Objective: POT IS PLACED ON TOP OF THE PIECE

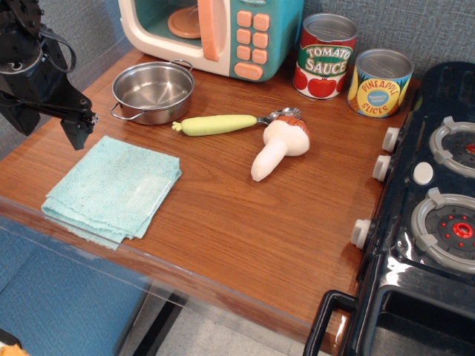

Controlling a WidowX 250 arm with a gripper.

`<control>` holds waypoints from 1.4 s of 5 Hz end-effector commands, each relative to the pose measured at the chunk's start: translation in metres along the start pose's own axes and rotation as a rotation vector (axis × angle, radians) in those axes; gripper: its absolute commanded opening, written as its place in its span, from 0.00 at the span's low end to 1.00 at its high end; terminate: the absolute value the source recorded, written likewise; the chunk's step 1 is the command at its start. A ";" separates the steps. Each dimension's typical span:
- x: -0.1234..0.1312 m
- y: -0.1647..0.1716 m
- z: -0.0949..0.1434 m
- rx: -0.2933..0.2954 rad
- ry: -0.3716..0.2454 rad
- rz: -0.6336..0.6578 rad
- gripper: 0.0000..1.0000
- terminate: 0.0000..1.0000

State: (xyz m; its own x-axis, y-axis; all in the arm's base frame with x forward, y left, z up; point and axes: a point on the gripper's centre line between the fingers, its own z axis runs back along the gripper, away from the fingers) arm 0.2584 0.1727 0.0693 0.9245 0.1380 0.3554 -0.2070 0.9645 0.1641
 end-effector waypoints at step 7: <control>0.125 -0.084 -0.038 -0.023 0.044 0.112 1.00 0.00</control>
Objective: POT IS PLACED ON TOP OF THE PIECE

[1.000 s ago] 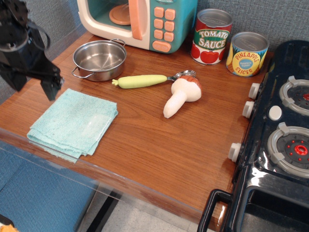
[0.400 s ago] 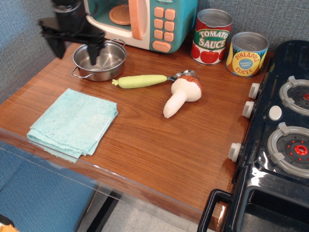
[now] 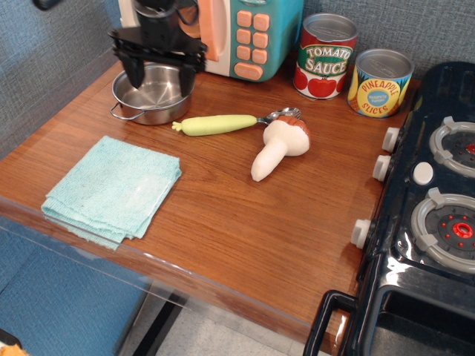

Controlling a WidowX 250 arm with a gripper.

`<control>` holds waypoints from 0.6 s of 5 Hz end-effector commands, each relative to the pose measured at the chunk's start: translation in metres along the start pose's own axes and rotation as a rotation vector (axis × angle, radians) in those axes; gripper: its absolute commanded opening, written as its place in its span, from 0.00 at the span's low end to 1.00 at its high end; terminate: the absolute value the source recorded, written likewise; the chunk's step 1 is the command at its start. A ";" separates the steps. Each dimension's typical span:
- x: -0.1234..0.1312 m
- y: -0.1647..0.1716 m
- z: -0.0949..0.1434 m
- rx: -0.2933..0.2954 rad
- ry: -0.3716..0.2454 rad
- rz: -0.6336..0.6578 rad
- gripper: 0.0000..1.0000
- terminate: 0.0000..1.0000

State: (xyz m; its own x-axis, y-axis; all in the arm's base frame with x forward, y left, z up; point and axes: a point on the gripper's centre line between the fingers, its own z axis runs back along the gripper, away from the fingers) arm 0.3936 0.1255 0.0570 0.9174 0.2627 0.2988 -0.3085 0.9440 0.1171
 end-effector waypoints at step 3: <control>0.017 0.001 -0.022 0.020 0.001 0.029 0.00 0.00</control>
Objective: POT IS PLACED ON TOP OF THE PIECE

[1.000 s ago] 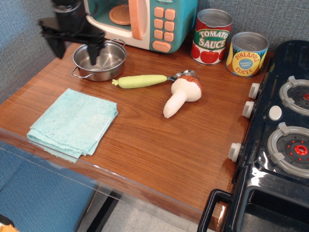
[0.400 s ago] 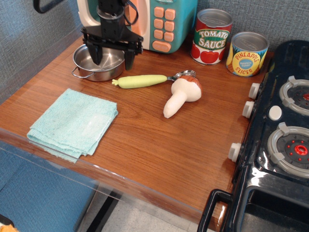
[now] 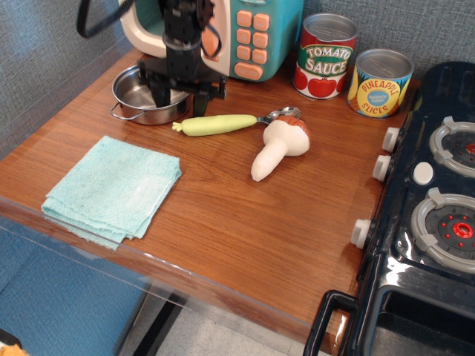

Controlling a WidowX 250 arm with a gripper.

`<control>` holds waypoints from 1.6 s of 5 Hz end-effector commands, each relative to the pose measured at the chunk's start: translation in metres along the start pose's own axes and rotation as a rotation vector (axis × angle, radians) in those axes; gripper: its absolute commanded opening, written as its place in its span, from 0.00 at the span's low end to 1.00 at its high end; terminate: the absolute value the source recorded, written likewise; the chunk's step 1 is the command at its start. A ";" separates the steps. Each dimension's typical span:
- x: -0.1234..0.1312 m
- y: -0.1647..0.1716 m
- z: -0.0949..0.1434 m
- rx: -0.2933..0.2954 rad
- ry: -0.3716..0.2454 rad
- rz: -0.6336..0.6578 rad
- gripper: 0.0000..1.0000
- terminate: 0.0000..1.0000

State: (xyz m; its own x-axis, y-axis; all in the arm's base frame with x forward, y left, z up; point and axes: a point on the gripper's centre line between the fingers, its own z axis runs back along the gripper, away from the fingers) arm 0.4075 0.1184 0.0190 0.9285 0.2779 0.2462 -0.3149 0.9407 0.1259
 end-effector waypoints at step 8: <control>-0.138 0.028 0.076 -0.111 -0.017 -0.314 0.00 0.00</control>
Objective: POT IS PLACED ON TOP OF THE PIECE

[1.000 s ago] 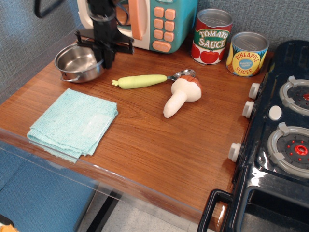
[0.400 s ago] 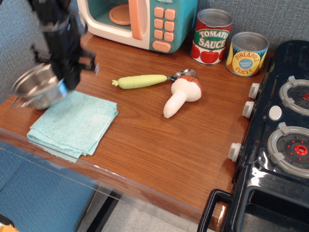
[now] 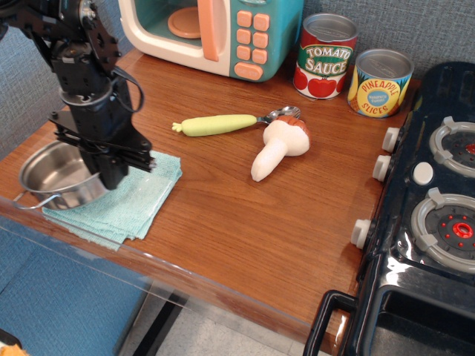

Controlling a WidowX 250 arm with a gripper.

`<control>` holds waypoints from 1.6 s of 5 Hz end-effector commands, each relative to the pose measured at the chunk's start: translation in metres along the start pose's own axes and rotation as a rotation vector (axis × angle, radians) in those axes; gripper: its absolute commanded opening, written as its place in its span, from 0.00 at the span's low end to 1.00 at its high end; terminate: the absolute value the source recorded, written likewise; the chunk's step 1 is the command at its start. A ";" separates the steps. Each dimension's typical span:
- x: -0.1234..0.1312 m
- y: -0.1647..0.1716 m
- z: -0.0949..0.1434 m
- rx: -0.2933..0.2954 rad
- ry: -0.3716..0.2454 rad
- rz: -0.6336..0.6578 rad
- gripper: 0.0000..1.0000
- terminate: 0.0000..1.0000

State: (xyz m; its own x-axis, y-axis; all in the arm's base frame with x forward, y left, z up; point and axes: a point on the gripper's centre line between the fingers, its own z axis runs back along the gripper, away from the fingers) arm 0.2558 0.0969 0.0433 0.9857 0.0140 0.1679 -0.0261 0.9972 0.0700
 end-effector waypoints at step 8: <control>-0.004 -0.009 0.054 -0.075 -0.087 -0.113 1.00 0.00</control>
State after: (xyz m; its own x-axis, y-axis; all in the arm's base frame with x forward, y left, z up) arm 0.2422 0.0774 0.0855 0.9708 -0.1006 0.2180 0.1020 0.9948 0.0051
